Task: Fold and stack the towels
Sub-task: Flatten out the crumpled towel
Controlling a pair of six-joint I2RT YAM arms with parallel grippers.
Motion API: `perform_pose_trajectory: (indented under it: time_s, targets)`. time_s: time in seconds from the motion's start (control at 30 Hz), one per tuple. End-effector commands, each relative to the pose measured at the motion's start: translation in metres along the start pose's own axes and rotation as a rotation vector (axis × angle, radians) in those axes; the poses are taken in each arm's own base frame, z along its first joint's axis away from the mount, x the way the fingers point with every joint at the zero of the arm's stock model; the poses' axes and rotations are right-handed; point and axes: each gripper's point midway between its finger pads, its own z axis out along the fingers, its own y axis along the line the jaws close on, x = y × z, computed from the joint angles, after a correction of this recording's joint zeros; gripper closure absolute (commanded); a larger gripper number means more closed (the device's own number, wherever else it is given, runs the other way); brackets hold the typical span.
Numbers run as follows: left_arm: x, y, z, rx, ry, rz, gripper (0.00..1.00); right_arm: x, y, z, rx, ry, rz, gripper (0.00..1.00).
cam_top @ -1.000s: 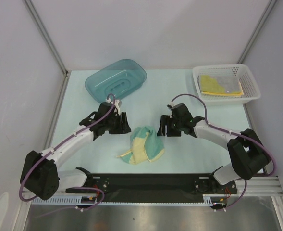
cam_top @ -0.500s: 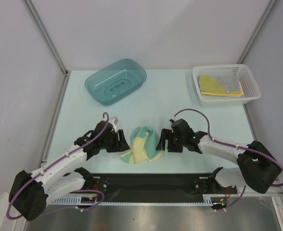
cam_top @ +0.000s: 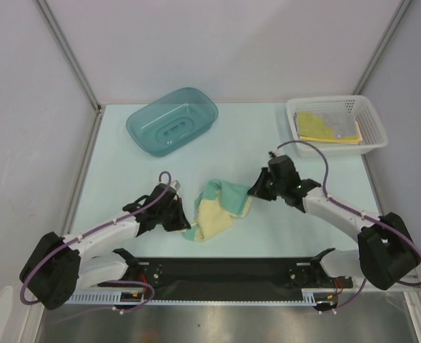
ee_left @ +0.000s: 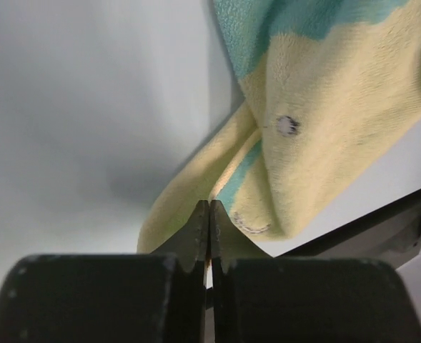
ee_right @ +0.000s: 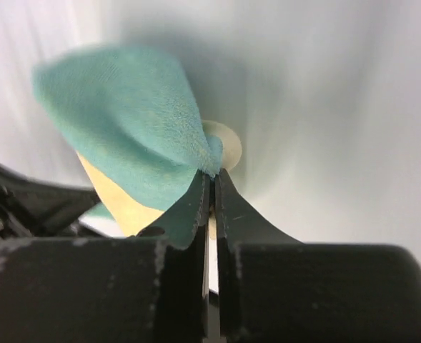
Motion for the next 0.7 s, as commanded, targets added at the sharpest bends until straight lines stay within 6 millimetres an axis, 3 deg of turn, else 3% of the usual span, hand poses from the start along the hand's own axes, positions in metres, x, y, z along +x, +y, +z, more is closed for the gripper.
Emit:
perform_pose_trajectory:
  time_s: [0.0, 0.03, 0.13, 0.3, 0.43, 0.57, 0.67]
  targets:
    - [-0.044, -0.046, -0.010, 0.095, -0.099, 0.057, 0.99, -0.060, -0.027, -0.028, 0.119, -0.122, -0.026, 1.00]
    - [-0.049, -0.046, -0.012, 0.074, -0.103, 0.056, 1.00, -0.076, -0.045, -0.035, 0.159, -0.147, -0.018, 1.00]
    - [-0.079, -0.062, -0.024, 0.069, -0.178, 0.070, 1.00, -0.109, -0.063, -0.049, 0.200, -0.185, -0.022, 0.99]
    - [-0.120, -0.077, -0.040, 0.106, -0.261, 0.061, 1.00, -0.150, -0.043, -0.062, 0.185, -0.211, -0.095, 0.98]
    - [-0.138, -0.057, -0.054, -0.052, -0.308, 0.101, 1.00, -0.161, -0.040, -0.071, 0.207, -0.225, -0.129, 0.98]
    - [-0.155, -0.055, -0.087, -0.105, -0.404, 0.124, 1.00, -0.161, -0.051, -0.089, 0.288, -0.239, -0.144, 0.99]
    - [-0.161, -0.057, -0.106, -0.107, -0.458, 0.135, 1.00, -0.146, -0.062, -0.092, 0.296, -0.211, -0.133, 0.99]
